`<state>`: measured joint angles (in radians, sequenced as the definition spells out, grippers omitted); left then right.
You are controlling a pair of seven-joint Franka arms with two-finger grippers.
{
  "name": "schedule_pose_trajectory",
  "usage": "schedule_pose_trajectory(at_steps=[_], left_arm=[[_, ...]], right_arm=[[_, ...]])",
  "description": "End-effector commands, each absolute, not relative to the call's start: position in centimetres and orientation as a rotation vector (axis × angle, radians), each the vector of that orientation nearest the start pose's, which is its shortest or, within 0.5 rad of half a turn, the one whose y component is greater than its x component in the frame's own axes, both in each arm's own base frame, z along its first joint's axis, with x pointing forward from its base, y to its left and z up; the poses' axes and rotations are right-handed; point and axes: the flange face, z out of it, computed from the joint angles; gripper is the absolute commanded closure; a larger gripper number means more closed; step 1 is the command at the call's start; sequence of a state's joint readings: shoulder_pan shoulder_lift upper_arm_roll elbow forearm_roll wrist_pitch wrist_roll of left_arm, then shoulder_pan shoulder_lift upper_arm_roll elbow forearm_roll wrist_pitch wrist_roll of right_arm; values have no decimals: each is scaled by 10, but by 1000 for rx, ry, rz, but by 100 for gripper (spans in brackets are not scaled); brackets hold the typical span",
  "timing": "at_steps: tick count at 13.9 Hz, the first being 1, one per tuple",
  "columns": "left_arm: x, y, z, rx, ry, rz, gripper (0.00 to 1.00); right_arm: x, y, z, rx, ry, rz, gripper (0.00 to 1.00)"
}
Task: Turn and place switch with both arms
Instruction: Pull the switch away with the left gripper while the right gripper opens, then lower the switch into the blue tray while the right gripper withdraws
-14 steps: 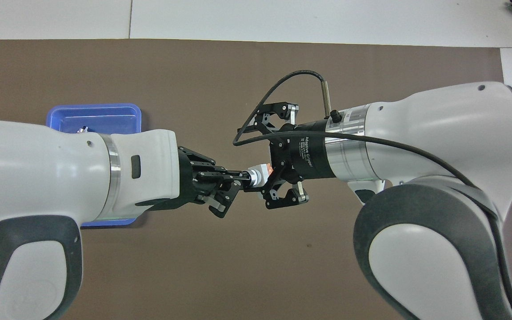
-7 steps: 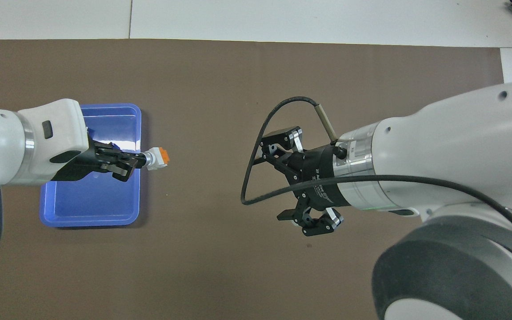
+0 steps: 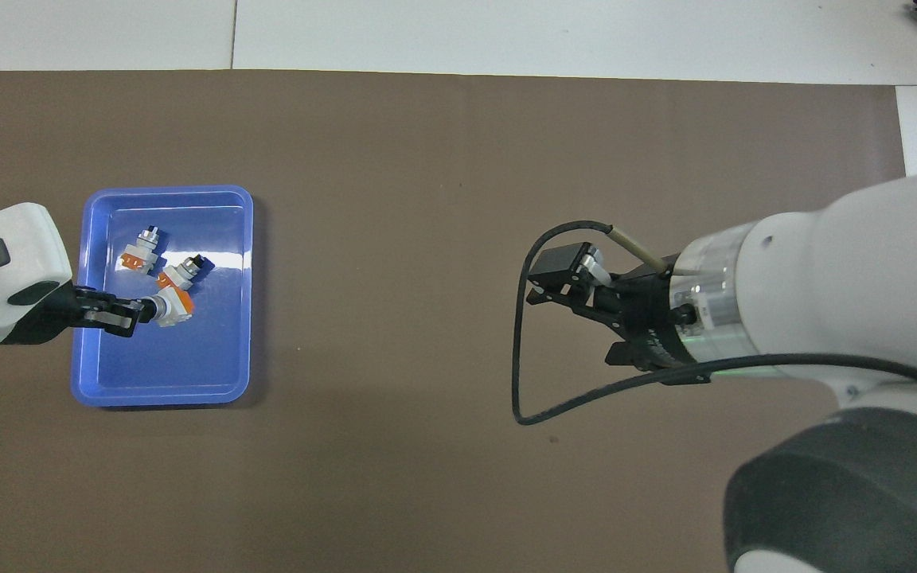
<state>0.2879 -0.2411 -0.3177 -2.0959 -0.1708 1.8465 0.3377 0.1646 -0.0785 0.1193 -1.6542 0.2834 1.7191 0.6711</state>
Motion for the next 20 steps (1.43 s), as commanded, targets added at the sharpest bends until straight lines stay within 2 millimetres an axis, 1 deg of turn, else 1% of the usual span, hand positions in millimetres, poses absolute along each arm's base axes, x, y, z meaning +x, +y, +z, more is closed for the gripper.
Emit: schedule_pose_trajectory(at_steps=[1, 2, 3, 4, 5, 6, 7, 8, 9, 10, 11, 12, 14, 15, 16, 17, 18, 19, 20], left_arm=[[468, -36, 479, -3123, 390, 65, 100], [470, -33, 465, -3128, 352, 40, 100], [471, -27, 444, -3129, 335, 20, 100], [473, -22, 425, -3132, 320, -14, 100], [475, -18, 413, -3134, 310, -37, 100], [479, -6, 414, -3138, 268, -57, 91], [483, -1, 415, -3141, 249, -75, 62], [491, 1, 421, -3144, 243, -106, 53], [501, 1, 428, -3148, 241, -136, 13], [513, 3, 442, -3152, 237, -165, 0], [525, 9, 452, -3161, 222, -179, 0], [534, 12, 462, -3177, 211, -183, 0], [548, 12, 478, -3199, 199, -173, 0], [554, 9, 485, -3216, 148, -167, 0], [559, 1, 495, -3239, 69, -178, 0], [561, -9, 505, -3267, -12, -172, 0], [564, -30, 522, -3299, -65, -180, 0], [563, -52, 534, -3309, -114, -165, 0], [562, -66, 544, -3313, -166, -156, 0]], right_arm=[[525, 131, 642, -2927, 299, -113, 0], [530, 111, 641, -2959, 251, -139, 0], [533, 93, 644, -2981, 238, -162, 0], [534, 80, 644, -3013, 234, -168, 0], [535, 68, 648, -3058, 216, -178, 0], [533, 59, 654, -3094, 208, -171, 0], [530, 54, 659, -3110, 215, -147, 0], [529, 45, 660, -3122, 208, -116, 0], [528, 37, 662, -3139, 167, -107, 0], [527, 26, 668, -3160, 141, -101, 0], [528, 16, 673, -3174, 129, -93, 0], [531, 1, 671, -3172, 160, -82, 0], [532, -10, 671, -3163, 191, -77, 0], [534, -16, 668, -3158, 207, -70, 0], [534, -17, 665, -3151, 213, -64, 0], [535, -18, 660, -3148, 217, -59, 0], [536, -21, 654, -3148, 221, -59, 0], [537, -21, 652, -3148, 221, -64, 0], [537, -18, 649, -3152, 212, -54, 0]])
